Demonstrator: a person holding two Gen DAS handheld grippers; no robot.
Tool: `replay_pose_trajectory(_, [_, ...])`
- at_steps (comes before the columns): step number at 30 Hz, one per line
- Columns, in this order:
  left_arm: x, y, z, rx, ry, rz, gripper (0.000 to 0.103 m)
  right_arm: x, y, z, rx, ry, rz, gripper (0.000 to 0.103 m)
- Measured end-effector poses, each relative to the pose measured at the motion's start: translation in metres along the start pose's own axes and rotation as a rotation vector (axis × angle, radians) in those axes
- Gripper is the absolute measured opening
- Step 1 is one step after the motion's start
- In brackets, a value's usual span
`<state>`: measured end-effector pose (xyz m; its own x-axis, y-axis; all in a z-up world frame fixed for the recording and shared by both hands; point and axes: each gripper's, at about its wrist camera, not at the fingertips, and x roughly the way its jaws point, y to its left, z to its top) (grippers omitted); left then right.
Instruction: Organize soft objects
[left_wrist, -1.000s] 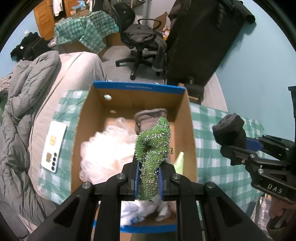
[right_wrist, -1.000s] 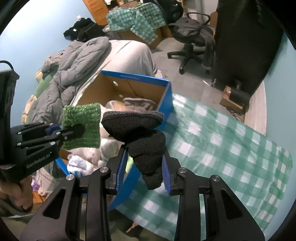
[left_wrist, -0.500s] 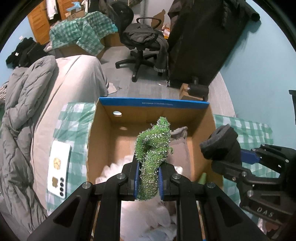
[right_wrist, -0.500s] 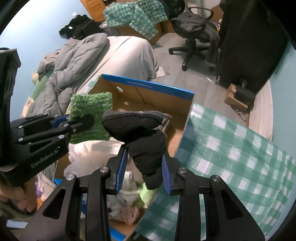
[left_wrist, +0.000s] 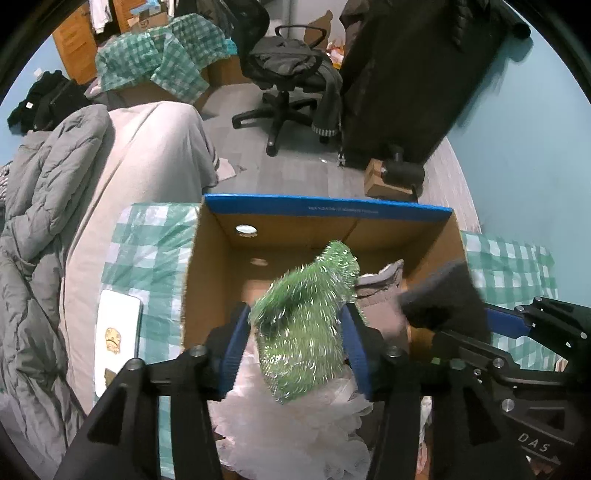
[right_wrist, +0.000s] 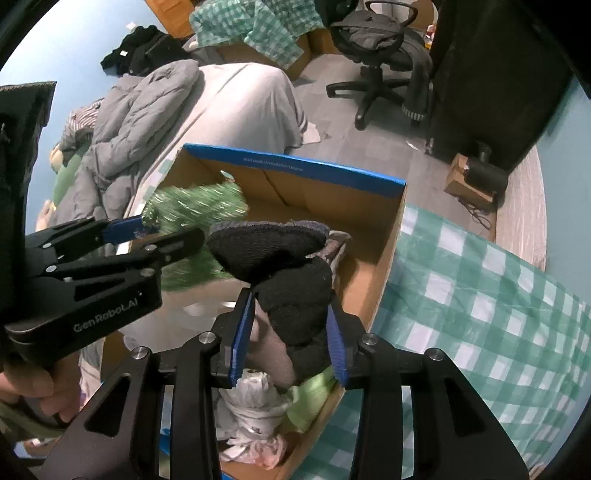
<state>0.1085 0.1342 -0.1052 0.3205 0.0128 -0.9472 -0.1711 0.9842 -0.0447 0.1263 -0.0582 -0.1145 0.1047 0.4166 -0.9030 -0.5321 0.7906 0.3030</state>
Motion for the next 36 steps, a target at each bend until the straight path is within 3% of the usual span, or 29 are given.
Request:
replay_pose_trajectory(1, [-0.001,0.001,0.0,-0.003,-0.003,0.004,0.056,-0.002,0.001,0.0,-0.001,-0.003,-0.006,0.038])
replay_pose_trajectory(4, [-0.008,0.004,-0.002,-0.008,-0.008,0.013,0.06,-0.008,0.003,0.0,-0.002,-0.016,-0.02,0.054])
replay_pose_trajectory(18, [-0.065,0.002,-0.025,-0.008,-0.072,0.05,0.078,-0.05,0.002,-0.009,0.021,-0.07,-0.035,0.061])
replay_pose_trajectory(27, [-0.104,-0.008,-0.042,-0.019,-0.093,0.048,0.082,-0.087,0.002,-0.016,0.007,-0.115,-0.056,0.063])
replay_pose_trajectory(30, [-0.117,-0.01,-0.048,-0.034,-0.108,0.059,0.091,-0.1,0.002,-0.021,0.002,-0.136,-0.065,0.063])
replay_pose_trajectory(36, [-0.141,-0.019,-0.059,-0.037,-0.143,0.091,0.093,-0.122,0.0,-0.026,-0.001,-0.166,-0.084,0.063])
